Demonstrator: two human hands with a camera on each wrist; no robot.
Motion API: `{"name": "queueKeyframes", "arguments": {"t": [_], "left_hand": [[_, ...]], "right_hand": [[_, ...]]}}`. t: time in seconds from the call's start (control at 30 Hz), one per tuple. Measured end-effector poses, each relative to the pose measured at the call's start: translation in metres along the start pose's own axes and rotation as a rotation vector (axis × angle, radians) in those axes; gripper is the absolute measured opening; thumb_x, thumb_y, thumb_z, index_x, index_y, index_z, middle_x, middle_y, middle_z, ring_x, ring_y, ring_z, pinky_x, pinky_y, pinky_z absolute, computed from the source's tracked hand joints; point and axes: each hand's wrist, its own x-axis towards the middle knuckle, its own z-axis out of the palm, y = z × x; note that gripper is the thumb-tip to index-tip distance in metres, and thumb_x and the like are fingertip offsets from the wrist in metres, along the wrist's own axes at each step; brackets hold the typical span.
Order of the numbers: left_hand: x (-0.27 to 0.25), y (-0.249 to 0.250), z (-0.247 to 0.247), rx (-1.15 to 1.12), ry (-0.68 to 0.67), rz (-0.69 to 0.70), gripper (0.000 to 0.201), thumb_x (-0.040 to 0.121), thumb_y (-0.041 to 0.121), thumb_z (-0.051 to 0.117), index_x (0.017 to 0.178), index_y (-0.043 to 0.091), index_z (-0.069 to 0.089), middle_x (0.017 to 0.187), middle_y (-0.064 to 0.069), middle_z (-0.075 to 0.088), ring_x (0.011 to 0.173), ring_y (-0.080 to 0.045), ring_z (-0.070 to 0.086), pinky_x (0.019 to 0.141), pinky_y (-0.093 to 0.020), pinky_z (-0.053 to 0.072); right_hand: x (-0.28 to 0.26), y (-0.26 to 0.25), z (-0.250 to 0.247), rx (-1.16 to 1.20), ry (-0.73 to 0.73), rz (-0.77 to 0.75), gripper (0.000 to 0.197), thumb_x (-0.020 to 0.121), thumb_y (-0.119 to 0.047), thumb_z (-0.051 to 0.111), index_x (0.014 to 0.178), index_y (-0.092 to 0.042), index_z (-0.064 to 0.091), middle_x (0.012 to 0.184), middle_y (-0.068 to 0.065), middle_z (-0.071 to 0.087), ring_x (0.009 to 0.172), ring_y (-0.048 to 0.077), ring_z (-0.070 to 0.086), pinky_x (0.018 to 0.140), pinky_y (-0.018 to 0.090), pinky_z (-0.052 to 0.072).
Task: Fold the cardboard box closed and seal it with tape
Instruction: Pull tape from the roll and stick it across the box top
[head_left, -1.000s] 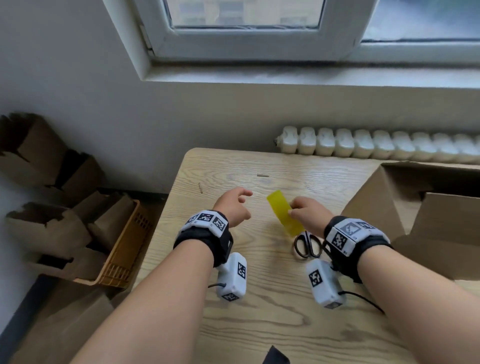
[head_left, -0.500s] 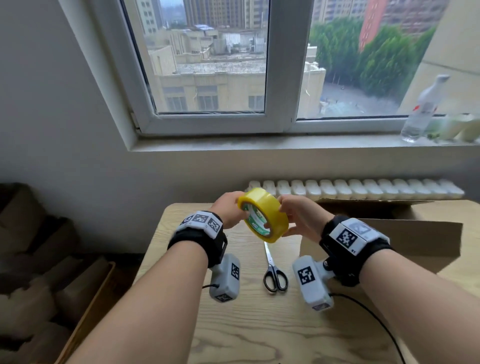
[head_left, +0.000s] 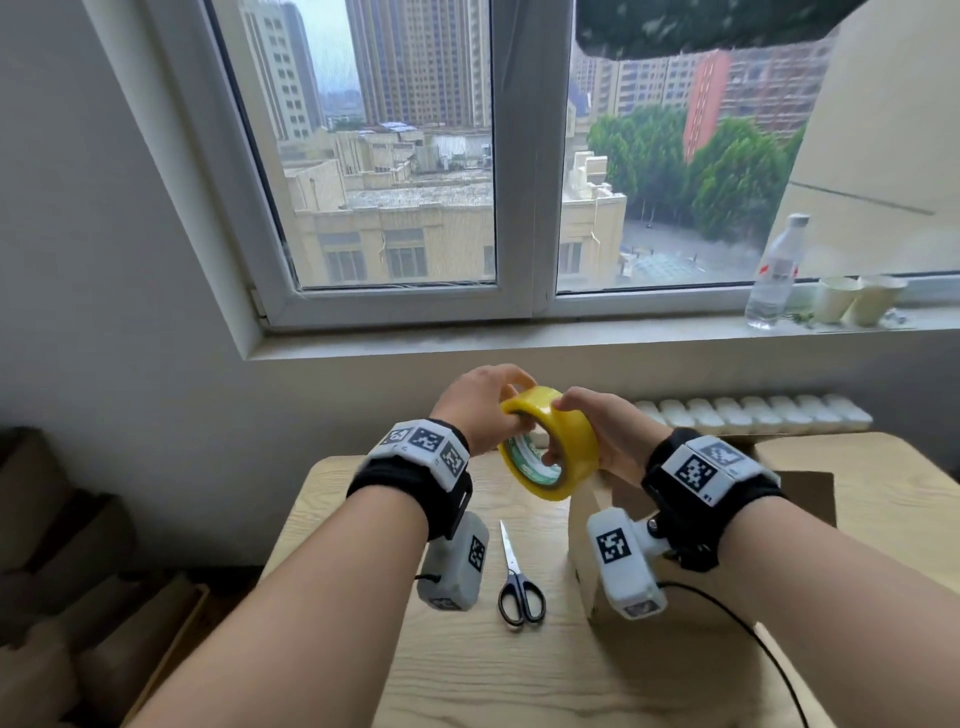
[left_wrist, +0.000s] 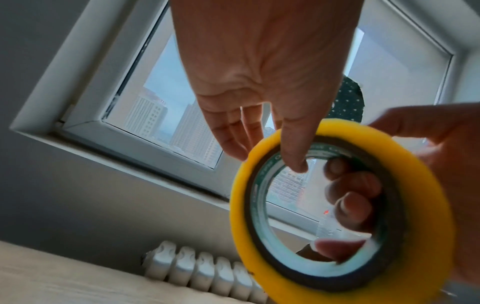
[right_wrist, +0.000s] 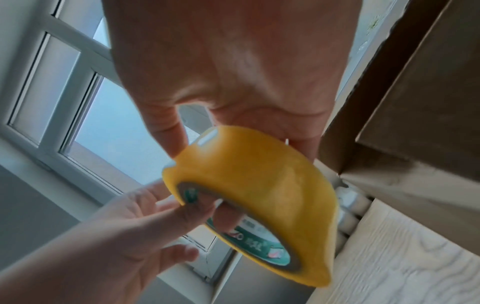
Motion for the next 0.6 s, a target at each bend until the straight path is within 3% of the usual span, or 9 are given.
{"name": "queueKeyframes", "arguments": {"t": [0.17, 0.3, 0.37, 0.47, 0.6], "left_hand": [[0.005, 0.032, 0.005, 0.0, 0.06, 0.062, 0.044, 0.067, 0.028, 0.083, 0.107, 0.03, 0.066, 0.101, 0.005, 0.062, 0.09, -0.012, 0.06, 0.085, -0.034, 0.053], [0.008, 0.049, 0.006, -0.084, 0.086, 0.087, 0.048, 0.067, 0.027, 0.084, 0.112, 0.029, 0.067, 0.103, 0.007, 0.066, 0.083, -0.006, 0.058, 0.075, -0.023, 0.048], [0.01, 0.051, 0.002, -0.125, 0.058, 0.06, 0.049, 0.072, 0.026, 0.082, 0.119, 0.027, 0.065, 0.104, 0.007, 0.067, 0.084, -0.005, 0.059, 0.077, -0.022, 0.048], [0.013, 0.048, 0.0, -0.187, -0.018, 0.015, 0.041, 0.076, 0.023, 0.08, 0.116, 0.02, 0.069, 0.106, 0.002, 0.072, 0.092, -0.009, 0.064, 0.088, -0.031, 0.054], [0.015, 0.058, 0.007, -0.158, -0.01, 0.012, 0.04, 0.069, 0.022, 0.084, 0.107, 0.018, 0.073, 0.1, 0.004, 0.073, 0.087, -0.01, 0.066, 0.088, -0.035, 0.055]], "right_hand": [[-0.007, -0.007, -0.022, 0.005, 0.043, -0.01, 0.039, 0.09, -0.031, 0.052, 0.117, -0.002, 0.051, 0.081, 0.015, 0.062, 0.069, 0.027, 0.06, 0.08, 0.041, 0.049], [-0.016, -0.012, -0.041, 0.108, 0.02, -0.032, 0.029, 0.088, -0.026, 0.049, 0.105, -0.003, 0.05, 0.078, 0.014, 0.054, 0.062, 0.023, 0.053, 0.067, 0.033, 0.048], [-0.02, -0.013, -0.05, 0.202, -0.019, -0.066, 0.028, 0.085, -0.025, 0.047, 0.102, -0.003, 0.047, 0.074, 0.013, 0.051, 0.059, 0.022, 0.051, 0.063, 0.031, 0.046], [-0.026, -0.019, -0.062, 0.255, -0.069, -0.091, 0.038, 0.07, -0.026, 0.051, 0.1, -0.003, 0.045, 0.07, 0.01, 0.052, 0.057, 0.02, 0.052, 0.061, 0.031, 0.044], [-0.028, -0.023, -0.069, 0.101, -0.019, -0.049, 0.061, 0.069, -0.036, 0.058, 0.119, -0.002, 0.047, 0.097, 0.021, 0.057, 0.079, 0.029, 0.057, 0.073, 0.036, 0.049]]}}
